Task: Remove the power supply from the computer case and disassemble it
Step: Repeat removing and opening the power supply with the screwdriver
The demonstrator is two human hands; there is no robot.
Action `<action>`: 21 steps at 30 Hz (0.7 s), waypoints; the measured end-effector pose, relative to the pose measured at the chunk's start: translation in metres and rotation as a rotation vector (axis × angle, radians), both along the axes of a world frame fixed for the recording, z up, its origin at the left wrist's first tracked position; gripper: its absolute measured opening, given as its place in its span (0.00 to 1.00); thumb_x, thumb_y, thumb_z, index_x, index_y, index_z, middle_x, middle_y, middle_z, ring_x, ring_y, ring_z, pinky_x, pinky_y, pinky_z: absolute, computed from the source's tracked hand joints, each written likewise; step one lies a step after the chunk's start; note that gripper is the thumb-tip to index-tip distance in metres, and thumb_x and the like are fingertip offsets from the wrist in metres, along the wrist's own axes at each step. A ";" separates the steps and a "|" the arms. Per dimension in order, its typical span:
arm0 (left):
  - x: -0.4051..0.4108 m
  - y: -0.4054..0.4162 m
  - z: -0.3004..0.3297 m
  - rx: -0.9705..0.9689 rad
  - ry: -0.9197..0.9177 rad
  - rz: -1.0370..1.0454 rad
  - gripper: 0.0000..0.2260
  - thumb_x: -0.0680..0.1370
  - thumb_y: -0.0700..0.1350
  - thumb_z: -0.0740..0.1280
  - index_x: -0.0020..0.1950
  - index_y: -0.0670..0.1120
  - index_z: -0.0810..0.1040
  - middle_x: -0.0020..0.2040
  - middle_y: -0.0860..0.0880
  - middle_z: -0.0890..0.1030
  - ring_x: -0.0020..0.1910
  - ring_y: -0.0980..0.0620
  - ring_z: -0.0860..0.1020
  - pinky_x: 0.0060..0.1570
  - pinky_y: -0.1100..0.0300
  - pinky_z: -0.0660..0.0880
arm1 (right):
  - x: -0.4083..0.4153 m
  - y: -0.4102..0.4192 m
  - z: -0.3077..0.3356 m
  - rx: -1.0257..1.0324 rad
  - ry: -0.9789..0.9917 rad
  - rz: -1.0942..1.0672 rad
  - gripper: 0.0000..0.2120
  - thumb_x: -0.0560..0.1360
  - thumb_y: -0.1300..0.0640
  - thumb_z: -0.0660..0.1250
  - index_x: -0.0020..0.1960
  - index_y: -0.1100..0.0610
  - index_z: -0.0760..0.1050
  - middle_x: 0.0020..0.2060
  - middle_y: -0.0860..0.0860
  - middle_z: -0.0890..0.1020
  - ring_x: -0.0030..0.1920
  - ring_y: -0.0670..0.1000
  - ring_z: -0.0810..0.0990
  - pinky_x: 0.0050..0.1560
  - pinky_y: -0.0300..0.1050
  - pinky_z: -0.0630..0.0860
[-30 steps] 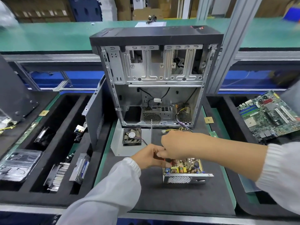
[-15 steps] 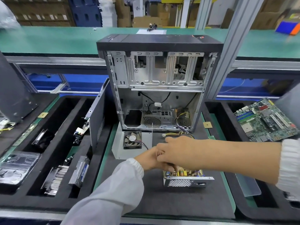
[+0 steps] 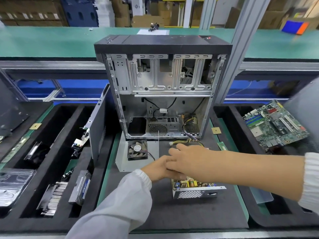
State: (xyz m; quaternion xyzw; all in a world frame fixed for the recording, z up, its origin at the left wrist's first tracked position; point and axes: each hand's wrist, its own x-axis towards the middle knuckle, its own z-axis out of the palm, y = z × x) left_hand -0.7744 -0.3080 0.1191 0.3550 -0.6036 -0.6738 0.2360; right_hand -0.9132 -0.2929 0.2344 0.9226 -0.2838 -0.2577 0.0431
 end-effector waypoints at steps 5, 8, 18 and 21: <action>0.003 -0.001 -0.009 -0.028 -0.017 -0.040 0.08 0.73 0.31 0.72 0.48 0.42 0.83 0.42 0.56 0.84 0.46 0.58 0.80 0.53 0.60 0.76 | 0.000 0.000 0.005 0.105 -0.096 -0.235 0.22 0.76 0.45 0.66 0.62 0.57 0.65 0.54 0.56 0.71 0.53 0.58 0.73 0.43 0.50 0.69; 0.004 -0.002 -0.007 -0.020 -0.009 -0.068 0.09 0.74 0.33 0.72 0.53 0.40 0.83 0.47 0.49 0.85 0.51 0.53 0.82 0.57 0.58 0.76 | 0.005 -0.001 0.008 -0.024 -0.005 -0.357 0.18 0.80 0.45 0.59 0.60 0.59 0.70 0.53 0.57 0.77 0.54 0.59 0.78 0.42 0.48 0.70; 0.004 -0.012 -0.007 -0.058 -0.163 -0.106 0.09 0.76 0.30 0.66 0.55 0.30 0.77 0.44 0.43 0.82 0.34 0.71 0.75 0.39 0.77 0.71 | 0.006 0.010 -0.002 -0.111 0.038 0.037 0.16 0.78 0.60 0.60 0.65 0.56 0.65 0.60 0.57 0.68 0.58 0.58 0.69 0.44 0.49 0.67; 0.005 -0.010 -0.009 -0.111 -0.182 -0.127 0.06 0.76 0.29 0.64 0.52 0.31 0.77 0.51 0.39 0.83 0.34 0.65 0.75 0.39 0.72 0.74 | 0.001 0.010 -0.003 -0.091 -0.015 0.138 0.16 0.77 0.61 0.62 0.63 0.54 0.64 0.59 0.55 0.68 0.55 0.58 0.69 0.44 0.49 0.68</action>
